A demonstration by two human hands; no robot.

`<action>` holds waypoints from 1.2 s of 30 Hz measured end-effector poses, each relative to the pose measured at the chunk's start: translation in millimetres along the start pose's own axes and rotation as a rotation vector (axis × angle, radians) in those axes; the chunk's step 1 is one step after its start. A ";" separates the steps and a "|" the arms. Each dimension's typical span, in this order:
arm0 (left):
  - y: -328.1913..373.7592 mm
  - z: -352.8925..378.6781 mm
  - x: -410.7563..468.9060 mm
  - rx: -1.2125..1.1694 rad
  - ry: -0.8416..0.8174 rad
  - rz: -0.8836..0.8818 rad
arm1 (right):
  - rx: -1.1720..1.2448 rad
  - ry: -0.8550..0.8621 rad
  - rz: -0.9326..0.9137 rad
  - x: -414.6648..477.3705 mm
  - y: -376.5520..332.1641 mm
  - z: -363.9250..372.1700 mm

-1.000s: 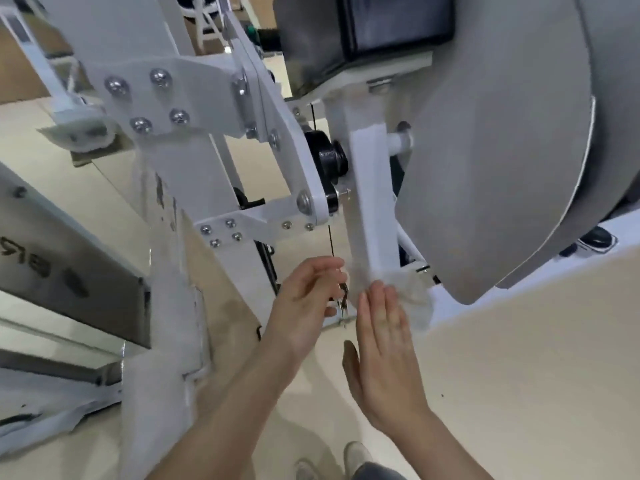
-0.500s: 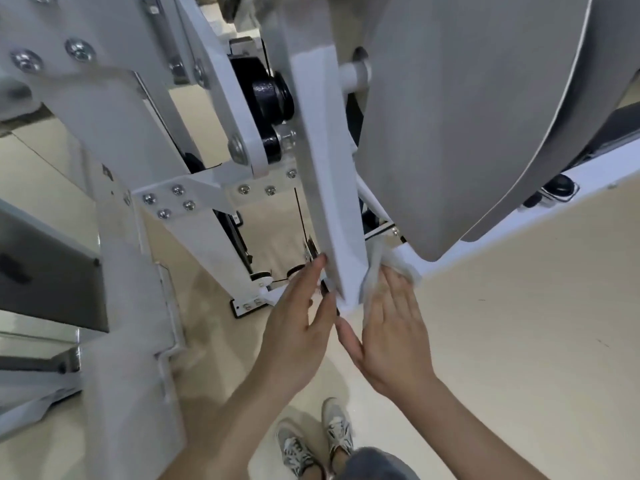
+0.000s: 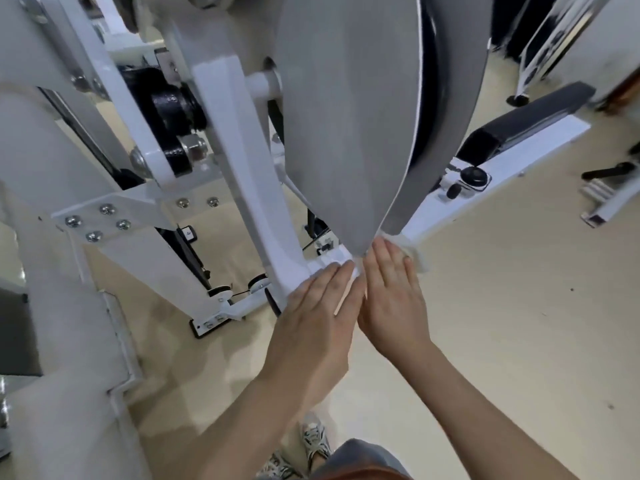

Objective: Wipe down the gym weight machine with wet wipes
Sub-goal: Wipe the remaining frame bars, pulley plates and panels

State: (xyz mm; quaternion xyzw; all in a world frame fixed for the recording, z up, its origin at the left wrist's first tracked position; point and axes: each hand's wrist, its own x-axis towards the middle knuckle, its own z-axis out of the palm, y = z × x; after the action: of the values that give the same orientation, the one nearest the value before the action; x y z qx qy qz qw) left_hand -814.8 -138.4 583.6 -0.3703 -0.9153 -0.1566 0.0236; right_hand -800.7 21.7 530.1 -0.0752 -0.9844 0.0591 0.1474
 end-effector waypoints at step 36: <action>94.2 72.7 129.5 0.229 0.031 -0.380 | 0.052 -0.042 -0.300 62.2 129.0 -15.2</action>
State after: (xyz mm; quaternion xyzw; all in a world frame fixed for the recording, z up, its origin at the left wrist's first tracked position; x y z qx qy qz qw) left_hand -838.8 34.3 560.5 -0.1835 -0.9800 -0.0589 0.0495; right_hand -838.1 160.1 544.1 0.0779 -0.9856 0.0636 0.1359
